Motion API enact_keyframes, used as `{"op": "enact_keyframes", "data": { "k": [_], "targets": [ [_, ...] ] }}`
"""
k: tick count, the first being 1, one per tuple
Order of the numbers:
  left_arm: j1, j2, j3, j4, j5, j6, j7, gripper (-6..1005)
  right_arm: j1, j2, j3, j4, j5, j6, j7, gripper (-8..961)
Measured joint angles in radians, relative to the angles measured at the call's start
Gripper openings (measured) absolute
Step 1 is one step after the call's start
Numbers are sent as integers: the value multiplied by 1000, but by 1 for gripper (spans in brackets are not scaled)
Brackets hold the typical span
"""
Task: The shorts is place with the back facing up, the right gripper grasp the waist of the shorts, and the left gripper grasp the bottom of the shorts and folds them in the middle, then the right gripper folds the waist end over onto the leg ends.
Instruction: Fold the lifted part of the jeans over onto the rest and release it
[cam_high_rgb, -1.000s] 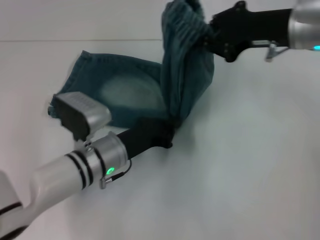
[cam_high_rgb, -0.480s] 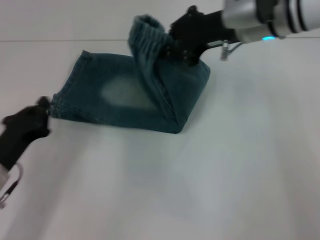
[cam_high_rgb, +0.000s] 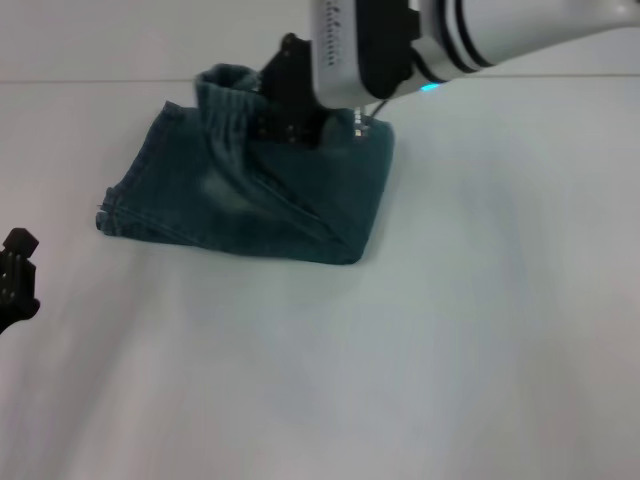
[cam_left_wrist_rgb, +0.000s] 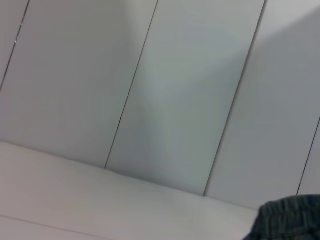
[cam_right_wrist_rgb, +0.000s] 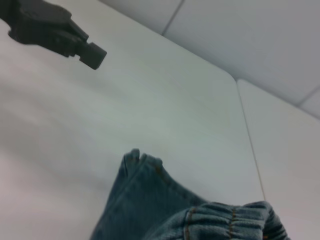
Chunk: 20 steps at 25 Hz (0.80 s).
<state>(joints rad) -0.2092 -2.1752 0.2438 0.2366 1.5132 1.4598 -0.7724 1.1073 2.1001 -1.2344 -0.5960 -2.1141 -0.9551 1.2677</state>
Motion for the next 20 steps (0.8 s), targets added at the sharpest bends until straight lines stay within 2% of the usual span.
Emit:
{"op": "enact_keyframes", "data": {
  "k": [6,11,17,20],
  "targets": [
    [25,0,-1,-2,0,46,-4,1,50,7,-58,59,64,29,-76,192],
    [29,0,-1,-3,7,80,-7,1,46,9,-169,76,126,100,-102,237],
    [24,0,2,-6,8,79,-8,1,32,10,-253,113,246,191,-203,290],
    [22,0,5,-12,9,76,-8,1,28,10,-265,115,276,209,-230,317]
  ]
}}
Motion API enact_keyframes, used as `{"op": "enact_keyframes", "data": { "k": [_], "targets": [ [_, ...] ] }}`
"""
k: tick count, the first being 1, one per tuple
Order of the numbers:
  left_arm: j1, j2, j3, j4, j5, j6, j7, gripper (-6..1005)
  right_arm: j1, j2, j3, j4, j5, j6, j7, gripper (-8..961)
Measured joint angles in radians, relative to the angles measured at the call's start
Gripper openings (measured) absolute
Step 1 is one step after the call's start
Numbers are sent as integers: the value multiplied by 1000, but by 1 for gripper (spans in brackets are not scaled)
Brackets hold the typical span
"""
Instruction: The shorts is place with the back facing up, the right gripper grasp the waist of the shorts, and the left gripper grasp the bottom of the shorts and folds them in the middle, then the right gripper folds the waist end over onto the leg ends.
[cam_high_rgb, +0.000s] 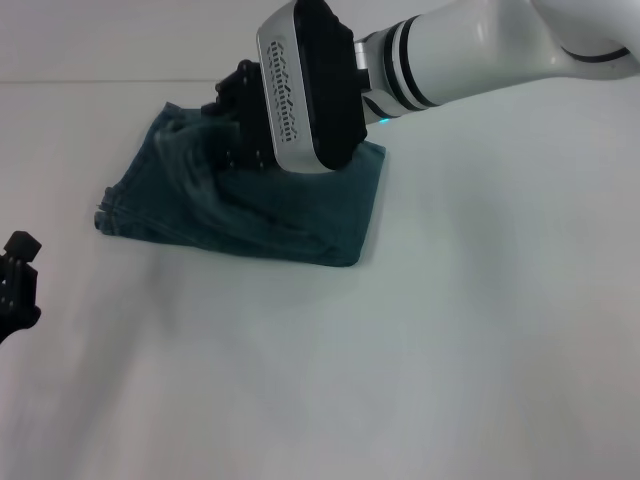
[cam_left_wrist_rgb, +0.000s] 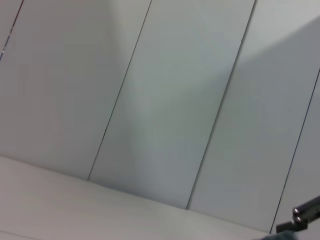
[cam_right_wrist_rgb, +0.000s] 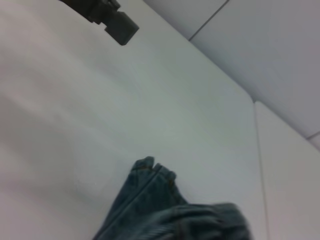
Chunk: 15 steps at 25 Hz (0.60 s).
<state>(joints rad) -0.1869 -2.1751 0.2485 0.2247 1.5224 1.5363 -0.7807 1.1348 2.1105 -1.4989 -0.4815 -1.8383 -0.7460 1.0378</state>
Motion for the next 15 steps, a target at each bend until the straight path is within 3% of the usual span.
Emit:
{"op": "enact_keyframes", "data": {
  "k": [2,11,15],
  "targets": [
    [-1,0,1,-6,0,-3,3,1,-6,0,-3,-1,27,12,-25,335],
    [1,0,3,-13,2,-17,11,7,-28,-6,3,-22,78,56,-39,774],
    [3,2,8,8,10,7,31,11,-144,-21,63,-155,113,26,65,871]
  ]
}}
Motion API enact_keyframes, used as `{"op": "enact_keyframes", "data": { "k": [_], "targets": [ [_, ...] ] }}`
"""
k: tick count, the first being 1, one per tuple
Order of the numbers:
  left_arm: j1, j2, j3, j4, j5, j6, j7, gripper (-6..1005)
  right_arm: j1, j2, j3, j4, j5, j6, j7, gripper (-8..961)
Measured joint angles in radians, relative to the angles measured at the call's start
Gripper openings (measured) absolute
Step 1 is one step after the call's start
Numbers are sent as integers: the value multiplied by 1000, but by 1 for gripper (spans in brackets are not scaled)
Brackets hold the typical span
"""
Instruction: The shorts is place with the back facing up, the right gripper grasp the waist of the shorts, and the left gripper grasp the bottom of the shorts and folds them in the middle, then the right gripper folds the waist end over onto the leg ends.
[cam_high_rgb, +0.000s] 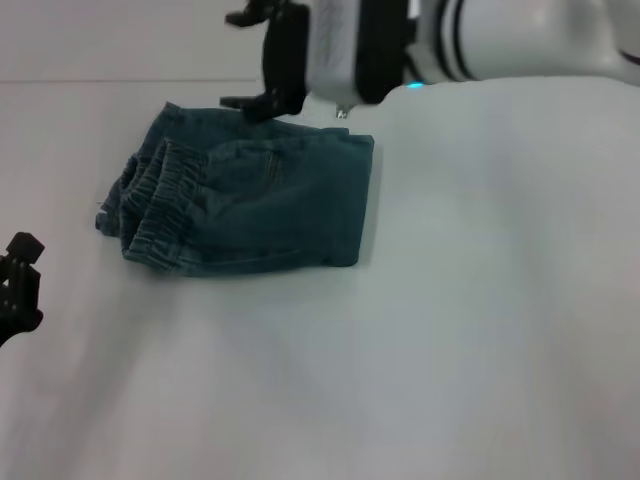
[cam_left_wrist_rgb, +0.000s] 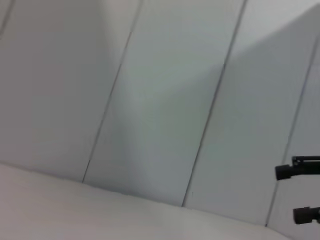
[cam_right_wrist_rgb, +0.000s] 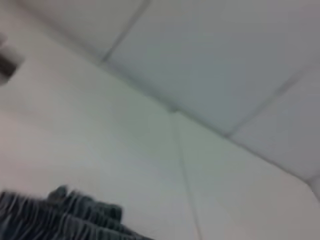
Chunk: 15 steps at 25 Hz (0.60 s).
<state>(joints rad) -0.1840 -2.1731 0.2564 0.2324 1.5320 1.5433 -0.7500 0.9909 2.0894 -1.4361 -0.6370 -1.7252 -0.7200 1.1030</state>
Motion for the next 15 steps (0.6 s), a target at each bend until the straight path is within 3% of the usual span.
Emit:
{"op": "enact_keyframes", "data": {
  "k": [5,9,10,11,15],
  "targets": [
    [-13,7,7,48,39,63,-6,16,-261,-5,88,-268,-3,-157,236,922],
    [-24,10,31,89,74,94,-39,88,-420,-5,146,-371,-2,-307,364,923],
    [-27,12,42,108,92,96,-62,106,-491,-5,180,-393,-1,-413,394,923],
    [-31,14,57,130,116,97,-88,139,-491,-5,180,-393,-1,-413,394,923],
    [-47,20,93,224,223,114,-197,269,-610,-2,242,-399,1,-593,389,924]
  ]
}}
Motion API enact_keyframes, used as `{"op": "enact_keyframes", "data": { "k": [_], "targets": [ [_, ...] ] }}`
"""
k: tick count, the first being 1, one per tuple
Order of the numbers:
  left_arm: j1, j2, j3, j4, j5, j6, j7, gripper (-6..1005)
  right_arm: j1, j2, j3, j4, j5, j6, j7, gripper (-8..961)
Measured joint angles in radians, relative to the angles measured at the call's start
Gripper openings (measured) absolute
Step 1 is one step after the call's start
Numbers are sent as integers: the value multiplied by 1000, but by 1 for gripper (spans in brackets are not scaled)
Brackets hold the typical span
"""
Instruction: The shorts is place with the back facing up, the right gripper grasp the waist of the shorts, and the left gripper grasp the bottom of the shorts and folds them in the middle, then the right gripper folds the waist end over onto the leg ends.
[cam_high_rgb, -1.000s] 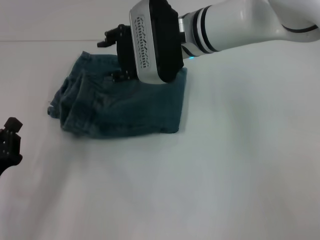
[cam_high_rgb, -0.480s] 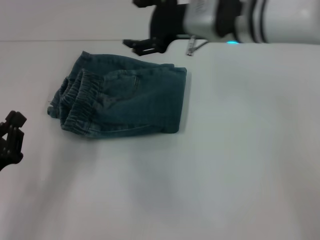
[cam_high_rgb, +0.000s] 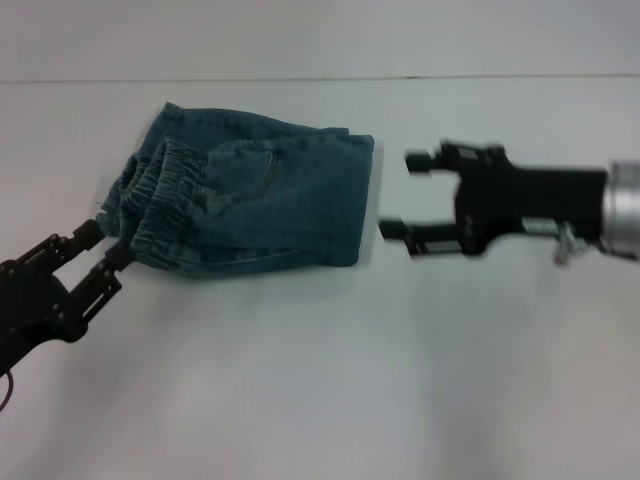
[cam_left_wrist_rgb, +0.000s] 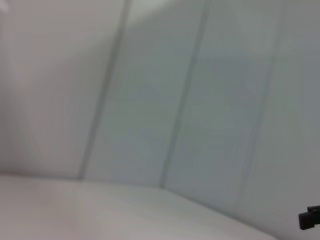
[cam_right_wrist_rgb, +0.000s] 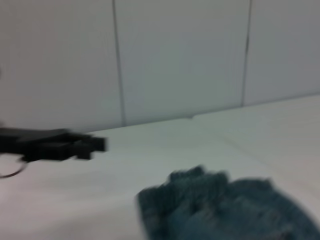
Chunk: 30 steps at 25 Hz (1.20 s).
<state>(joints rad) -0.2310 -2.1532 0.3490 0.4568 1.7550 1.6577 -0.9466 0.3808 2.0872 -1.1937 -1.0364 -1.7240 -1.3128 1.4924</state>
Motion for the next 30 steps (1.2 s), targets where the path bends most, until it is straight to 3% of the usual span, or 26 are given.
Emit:
{"op": "enact_keyframes", "data": {
  "k": [5,9,19,30],
  "targets": [
    [-15,25,9,109,140,33,-155,493,-139,6,22,7,2,-92,-99,925],
    [-49,47,8,136,268,93,-195,629,-172,9,27,49,13,-90,-173,925],
    [-109,69,10,142,436,125,-212,897,-120,5,54,253,46,-92,-381,926],
    [-152,91,9,145,572,182,-254,891,-107,-15,57,256,35,-99,-422,925]
  ]
}}
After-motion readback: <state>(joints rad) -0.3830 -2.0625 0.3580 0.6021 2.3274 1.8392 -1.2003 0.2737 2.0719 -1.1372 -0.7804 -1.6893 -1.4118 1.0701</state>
